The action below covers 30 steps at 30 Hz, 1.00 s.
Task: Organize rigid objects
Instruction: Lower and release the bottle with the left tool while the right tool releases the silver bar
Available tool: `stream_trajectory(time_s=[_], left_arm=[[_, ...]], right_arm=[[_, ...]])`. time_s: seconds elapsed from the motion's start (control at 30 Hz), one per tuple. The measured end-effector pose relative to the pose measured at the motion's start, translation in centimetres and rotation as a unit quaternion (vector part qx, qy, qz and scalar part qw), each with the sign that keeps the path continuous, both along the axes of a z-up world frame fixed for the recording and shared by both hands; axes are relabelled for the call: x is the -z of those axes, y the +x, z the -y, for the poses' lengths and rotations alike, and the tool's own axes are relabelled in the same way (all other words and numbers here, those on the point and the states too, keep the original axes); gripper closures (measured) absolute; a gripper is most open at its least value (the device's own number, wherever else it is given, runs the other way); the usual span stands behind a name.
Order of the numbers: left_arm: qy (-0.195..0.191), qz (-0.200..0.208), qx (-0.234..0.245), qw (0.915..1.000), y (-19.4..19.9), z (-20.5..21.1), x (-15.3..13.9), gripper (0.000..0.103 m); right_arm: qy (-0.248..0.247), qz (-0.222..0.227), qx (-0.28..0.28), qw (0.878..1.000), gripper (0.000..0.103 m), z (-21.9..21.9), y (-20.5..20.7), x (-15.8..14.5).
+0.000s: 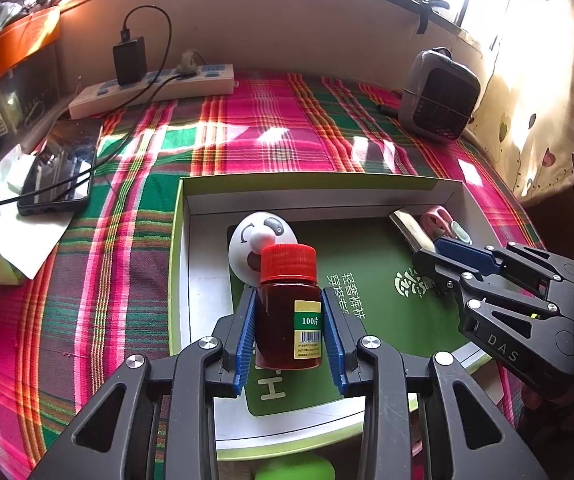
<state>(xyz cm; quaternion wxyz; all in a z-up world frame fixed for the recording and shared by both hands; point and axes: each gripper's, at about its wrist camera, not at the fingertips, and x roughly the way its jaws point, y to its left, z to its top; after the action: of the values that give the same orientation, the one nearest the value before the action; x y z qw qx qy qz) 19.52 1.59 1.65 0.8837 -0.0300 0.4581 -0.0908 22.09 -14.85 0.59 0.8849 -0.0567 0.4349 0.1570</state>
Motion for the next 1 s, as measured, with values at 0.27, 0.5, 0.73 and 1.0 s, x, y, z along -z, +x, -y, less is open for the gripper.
stream_trajectory(time_s=[0.27,0.5,0.73,1.0], left_arm=[[-0.003,0.000,-0.003,1.0000,-0.1,-0.1,-0.1,0.072],[-0.010,0.002,-0.006,0.9999,-0.5,-0.3,-0.4,0.069],[-0.016,0.016,-0.004,0.9997,-1.4,-0.5,-1.2,0.066],[-0.018,0.034,-0.005,0.9992,-3.1,-0.5,-2.4,0.066]], right_arm=[[0.005,-0.001,0.005,1.000,0.078,0.1,0.0,0.0],[0.012,0.006,0.007,1.000,0.071,0.2,-0.5,-0.3],[0.012,0.020,0.013,1.000,0.066,0.2,-1.6,-1.1],[-0.035,0.101,0.045,0.993,0.066,-0.4,-4.8,-4.3]])
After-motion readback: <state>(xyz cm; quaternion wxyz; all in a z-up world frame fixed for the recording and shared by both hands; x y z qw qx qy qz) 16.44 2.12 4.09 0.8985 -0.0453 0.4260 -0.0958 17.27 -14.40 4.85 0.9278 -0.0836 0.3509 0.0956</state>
